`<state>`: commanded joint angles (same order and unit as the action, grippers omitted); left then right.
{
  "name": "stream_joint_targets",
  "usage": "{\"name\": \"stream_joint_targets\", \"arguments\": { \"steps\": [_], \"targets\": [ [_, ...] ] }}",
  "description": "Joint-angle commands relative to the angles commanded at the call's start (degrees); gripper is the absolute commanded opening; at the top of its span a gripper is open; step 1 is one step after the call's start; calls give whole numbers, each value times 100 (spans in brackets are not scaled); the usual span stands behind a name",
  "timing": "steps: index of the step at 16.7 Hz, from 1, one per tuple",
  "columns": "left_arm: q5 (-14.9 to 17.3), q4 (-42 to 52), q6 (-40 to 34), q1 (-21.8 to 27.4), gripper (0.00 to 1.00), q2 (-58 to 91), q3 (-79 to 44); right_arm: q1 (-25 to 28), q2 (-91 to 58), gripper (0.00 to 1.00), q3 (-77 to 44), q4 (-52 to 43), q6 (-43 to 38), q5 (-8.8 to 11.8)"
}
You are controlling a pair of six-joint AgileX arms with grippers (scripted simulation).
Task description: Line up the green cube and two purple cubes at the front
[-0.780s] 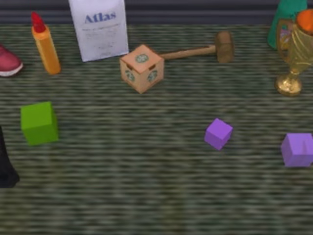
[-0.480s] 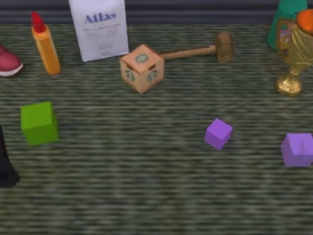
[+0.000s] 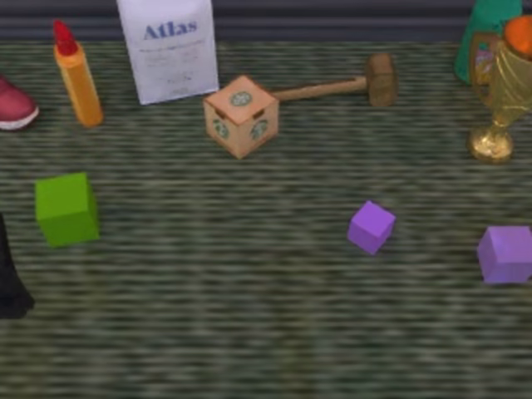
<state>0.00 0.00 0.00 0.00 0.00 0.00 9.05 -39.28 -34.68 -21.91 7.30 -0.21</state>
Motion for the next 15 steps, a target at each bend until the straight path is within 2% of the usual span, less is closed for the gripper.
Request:
{"name": "stream_joint_targets", "arguments": {
  "steps": [8, 15],
  "targets": [
    [0, 0, 0, 0, 100, 0, 0, 1054, -5333, 100, -3835, -2654, 869, -15],
    [0, 0, 0, 0, 100, 0, 0, 1726, -8239, 100, -6372, -4162, 1404, 1]
  ]
}}
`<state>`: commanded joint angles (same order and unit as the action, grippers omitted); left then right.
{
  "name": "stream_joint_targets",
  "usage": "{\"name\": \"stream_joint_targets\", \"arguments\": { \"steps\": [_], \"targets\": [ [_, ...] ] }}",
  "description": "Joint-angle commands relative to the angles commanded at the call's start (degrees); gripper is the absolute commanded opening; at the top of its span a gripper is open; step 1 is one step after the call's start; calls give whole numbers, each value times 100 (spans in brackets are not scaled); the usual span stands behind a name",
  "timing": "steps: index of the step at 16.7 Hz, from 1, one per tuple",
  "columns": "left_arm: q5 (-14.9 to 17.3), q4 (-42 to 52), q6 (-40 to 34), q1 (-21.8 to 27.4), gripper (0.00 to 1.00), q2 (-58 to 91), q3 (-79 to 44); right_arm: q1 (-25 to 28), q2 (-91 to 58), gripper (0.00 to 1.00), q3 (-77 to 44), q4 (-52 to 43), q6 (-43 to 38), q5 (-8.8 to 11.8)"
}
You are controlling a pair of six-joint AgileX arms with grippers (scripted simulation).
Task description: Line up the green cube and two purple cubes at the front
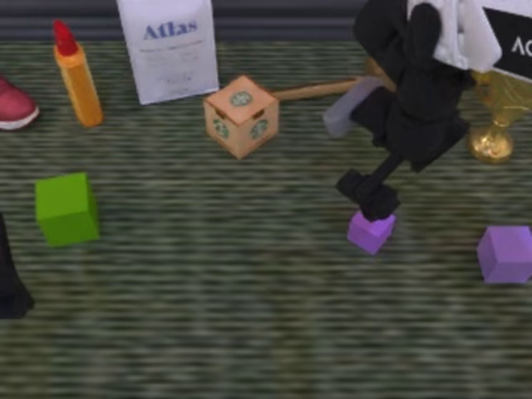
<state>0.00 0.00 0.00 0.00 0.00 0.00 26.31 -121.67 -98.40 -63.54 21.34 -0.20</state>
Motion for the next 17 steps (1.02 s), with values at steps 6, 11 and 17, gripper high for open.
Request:
{"name": "stream_joint_targets", "arguments": {
  "steps": [6, 11, 17],
  "targets": [
    [0, 0, 0, 0, 100, 0, 0, 152, -621, 100, -606, -304, 124, 1],
    [0, 0, 0, 0, 100, 0, 0, 134, -644, 100, -515, -196, 127, 0],
    [0, 0, 0, 0, 100, 0, 0, 153, -1128, 100, 218, 1077, 112, -5]
  ]
}}
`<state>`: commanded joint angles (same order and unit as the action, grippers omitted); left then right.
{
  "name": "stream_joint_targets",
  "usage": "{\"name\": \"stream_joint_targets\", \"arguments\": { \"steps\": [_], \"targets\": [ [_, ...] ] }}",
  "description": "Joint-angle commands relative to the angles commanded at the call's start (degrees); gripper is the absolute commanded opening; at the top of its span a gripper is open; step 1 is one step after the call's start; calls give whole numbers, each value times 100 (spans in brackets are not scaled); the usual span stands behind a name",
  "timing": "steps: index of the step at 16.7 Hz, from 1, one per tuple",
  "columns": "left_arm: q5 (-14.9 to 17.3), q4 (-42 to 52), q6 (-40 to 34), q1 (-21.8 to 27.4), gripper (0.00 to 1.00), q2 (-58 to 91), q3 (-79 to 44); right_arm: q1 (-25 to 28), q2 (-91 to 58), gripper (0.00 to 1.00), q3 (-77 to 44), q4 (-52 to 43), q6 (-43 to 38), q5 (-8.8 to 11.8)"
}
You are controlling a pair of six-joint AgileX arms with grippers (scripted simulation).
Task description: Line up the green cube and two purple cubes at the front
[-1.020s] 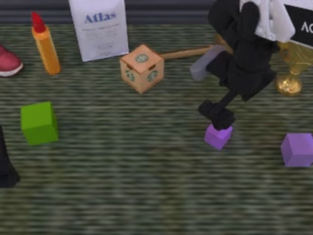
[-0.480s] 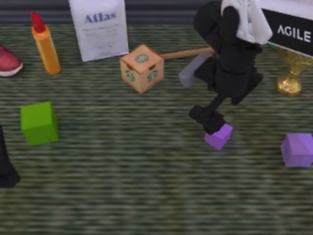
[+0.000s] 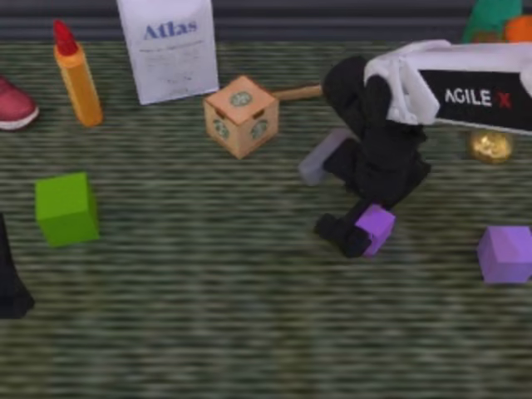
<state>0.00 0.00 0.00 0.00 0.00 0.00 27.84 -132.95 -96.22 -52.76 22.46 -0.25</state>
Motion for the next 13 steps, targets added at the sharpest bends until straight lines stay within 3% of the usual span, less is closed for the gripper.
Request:
{"name": "stream_joint_targets", "arguments": {
  "steps": [6, 13],
  "targets": [
    [0, 0, 0, 0, 100, 0, 0, 7, -152, 100, 190, 291, -4, -2],
    [0, 0, 0, 0, 100, 0, 0, 7, -152, 47, 190, 291, -4, -2]
  ]
}}
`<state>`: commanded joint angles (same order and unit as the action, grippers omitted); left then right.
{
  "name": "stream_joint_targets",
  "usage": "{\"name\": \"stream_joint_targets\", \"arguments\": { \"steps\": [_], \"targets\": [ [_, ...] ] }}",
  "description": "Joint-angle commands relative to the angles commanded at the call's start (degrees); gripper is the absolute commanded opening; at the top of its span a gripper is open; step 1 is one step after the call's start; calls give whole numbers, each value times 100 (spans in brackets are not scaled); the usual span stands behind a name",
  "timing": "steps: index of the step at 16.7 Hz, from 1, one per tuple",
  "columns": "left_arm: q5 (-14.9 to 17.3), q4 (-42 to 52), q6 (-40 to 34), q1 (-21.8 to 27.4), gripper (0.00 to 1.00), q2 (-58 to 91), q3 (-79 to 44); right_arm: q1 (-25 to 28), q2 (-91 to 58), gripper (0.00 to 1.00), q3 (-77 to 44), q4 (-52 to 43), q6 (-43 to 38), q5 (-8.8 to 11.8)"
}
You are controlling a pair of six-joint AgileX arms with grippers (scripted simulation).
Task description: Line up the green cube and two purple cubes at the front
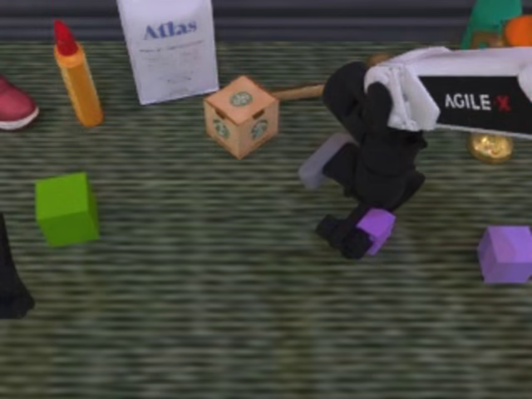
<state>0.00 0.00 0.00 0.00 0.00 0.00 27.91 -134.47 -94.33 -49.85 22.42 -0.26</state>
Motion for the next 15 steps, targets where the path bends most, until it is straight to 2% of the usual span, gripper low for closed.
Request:
{"name": "stream_joint_targets", "arguments": {
  "steps": [6, 14, 15],
  "targets": [
    [0, 0, 0, 0, 100, 0, 0, 0, 0, 2, 0, 0, 0, 0],
    [0, 0, 0, 0, 100, 0, 0, 0, 0, 0, 0, 0, 0, 0],
    [0, 0, 0, 0, 100, 0, 0, -7, 201, 0, -40, -88, -50, 63]
  ]
}}
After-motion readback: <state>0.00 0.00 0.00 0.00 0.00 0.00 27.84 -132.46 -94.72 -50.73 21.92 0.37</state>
